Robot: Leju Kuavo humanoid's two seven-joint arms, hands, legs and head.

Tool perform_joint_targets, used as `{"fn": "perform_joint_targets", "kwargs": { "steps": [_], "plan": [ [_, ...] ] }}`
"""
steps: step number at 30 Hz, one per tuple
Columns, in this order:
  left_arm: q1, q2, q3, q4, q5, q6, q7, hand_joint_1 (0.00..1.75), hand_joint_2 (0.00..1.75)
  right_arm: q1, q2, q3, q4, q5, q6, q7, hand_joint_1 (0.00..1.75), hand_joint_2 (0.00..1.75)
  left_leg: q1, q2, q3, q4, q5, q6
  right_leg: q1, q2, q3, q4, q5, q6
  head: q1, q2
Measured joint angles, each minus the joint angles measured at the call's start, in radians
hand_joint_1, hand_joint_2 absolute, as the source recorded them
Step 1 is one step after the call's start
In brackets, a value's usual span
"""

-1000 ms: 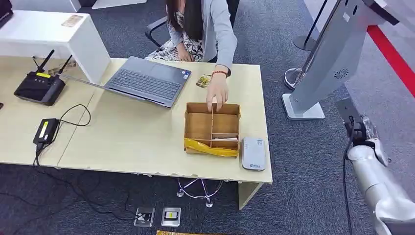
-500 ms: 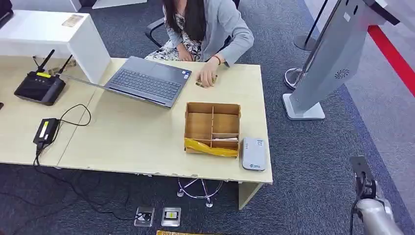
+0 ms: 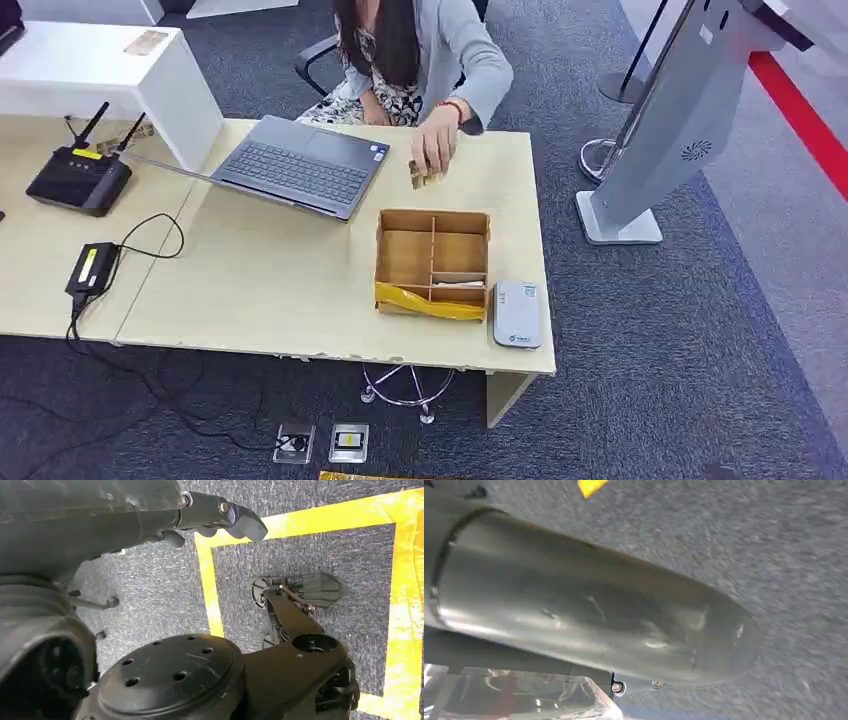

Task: Pass the card to the sensor for recognition and then transmit it.

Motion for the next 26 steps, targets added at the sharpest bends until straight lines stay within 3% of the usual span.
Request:
{"fn": "perform_joint_targets", "kwargs": {
  "steps": [7, 14, 19, 24, 25, 26],
  "plan": [
    [0.000, -0.006, 0.003, 0.000, 0.011, 0.013, 0.000, 0.00, 0.00, 0.027, 0.046, -0.029, 0.020, 0.001, 0.002, -0.002, 0.00, 0.00, 0.000, 0.000, 0.001, 0.000, 0.000, 0.000, 0.000, 0.001, 0.000, 0.000, 0.000, 0.000, 0.000, 0.000],
    [0.000, -0.024, 0.021, 0.000, 0.025, 0.030, -0.013, 0.00, 0.00, 0.041, 0.095, -0.042, 0.035, 0.009, -0.025, 0.089, 0.00, 0.00, 0.000, 0.001, 0.001, 0.000, 0.000, 0.000, 0.000, 0.002, 0.000, 0.000, 0.000, 0.000, 0.001, 0.000],
    [0.001, -0.031, 0.027, 0.000, 0.026, 0.035, -0.013, 0.00, 0.00, 0.046, 0.118, -0.048, 0.043, 0.007, -0.032, 0.116, 0.00, 0.00, 0.000, 0.001, 0.001, 0.000, 0.000, 0.000, 0.000, 0.003, 0.000, 0.000, 0.000, 0.000, 0.000, 0.000],
    [0.001, -0.031, 0.027, 0.000, 0.027, 0.035, -0.013, 0.00, 0.00, 0.046, 0.119, -0.048, 0.043, 0.007, -0.032, 0.119, 0.00, 0.00, 0.000, 0.001, 0.001, 0.000, 0.000, 0.000, 0.000, 0.003, 0.000, 0.000, 0.000, 0.000, 0.001, 0.000],
    [0.001, -0.034, 0.034, 0.000, 0.034, 0.042, 0.030, 0.00, 0.00, 0.048, 0.128, -0.048, 0.044, 0.022, -0.029, 0.118, 0.00, 0.00, 0.000, 0.001, 0.001, 0.000, 0.000, 0.000, 0.000, 0.003, 0.000, 0.000, 0.000, 0.000, 0.001, 0.000],
    [0.002, -0.037, 0.045, 0.000, 0.052, 0.070, 0.019, 0.00, 0.00, 0.049, 0.136, -0.048, 0.044, 0.033, -0.019, 0.083, 0.00, 0.00, 0.000, 0.001, 0.001, 0.000, 0.000, 0.000, 0.000, 0.002, 0.000, 0.000, 0.000, 0.000, 0.000, 0.000]
  ]
}}
